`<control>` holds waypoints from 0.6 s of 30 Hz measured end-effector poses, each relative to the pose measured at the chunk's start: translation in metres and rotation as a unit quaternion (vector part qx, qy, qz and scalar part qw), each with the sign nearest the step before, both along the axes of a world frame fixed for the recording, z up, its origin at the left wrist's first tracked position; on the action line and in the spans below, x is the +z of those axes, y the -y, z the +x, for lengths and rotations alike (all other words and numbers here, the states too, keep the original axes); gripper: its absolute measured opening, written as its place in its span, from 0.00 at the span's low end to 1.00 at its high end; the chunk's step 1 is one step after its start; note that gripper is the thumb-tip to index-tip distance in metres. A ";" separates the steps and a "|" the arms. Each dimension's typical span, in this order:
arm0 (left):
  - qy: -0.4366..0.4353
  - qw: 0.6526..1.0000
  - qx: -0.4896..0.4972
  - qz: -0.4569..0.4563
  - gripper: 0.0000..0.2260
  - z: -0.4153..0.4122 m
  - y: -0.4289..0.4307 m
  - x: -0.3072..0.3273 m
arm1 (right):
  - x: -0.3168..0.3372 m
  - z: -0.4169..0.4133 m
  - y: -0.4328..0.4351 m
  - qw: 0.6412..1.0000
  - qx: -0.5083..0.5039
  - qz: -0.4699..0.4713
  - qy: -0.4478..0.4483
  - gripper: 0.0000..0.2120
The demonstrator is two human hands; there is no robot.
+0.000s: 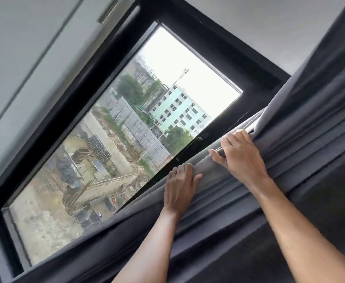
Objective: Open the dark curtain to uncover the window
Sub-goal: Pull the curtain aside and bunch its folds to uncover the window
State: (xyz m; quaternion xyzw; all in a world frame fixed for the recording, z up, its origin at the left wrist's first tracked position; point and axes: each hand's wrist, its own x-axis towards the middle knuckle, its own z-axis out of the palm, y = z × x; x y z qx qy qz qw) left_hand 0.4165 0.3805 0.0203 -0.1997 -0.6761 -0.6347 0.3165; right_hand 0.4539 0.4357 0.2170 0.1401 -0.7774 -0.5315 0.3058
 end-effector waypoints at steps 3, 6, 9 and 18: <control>-0.011 1.000 -0.023 0.002 0.24 0.039 -0.038 0.002 | 0.000 0.044 -0.036 1.000 -0.022 0.003 -0.008 0.24; -0.018 0.999 -0.048 -0.004 0.23 0.079 -0.076 0.001 | -0.001 0.088 -0.071 0.998 -0.054 0.027 -0.012 0.25; -0.024 0.997 -0.072 -0.003 0.22 0.129 -0.115 0.002 | -0.001 0.140 -0.108 0.994 -0.092 0.057 -0.024 0.25; -0.027 0.986 -0.164 -0.024 0.17 0.312 -0.225 0.002 | -0.004 0.331 -0.215 0.990 -0.133 0.006 -0.041 0.23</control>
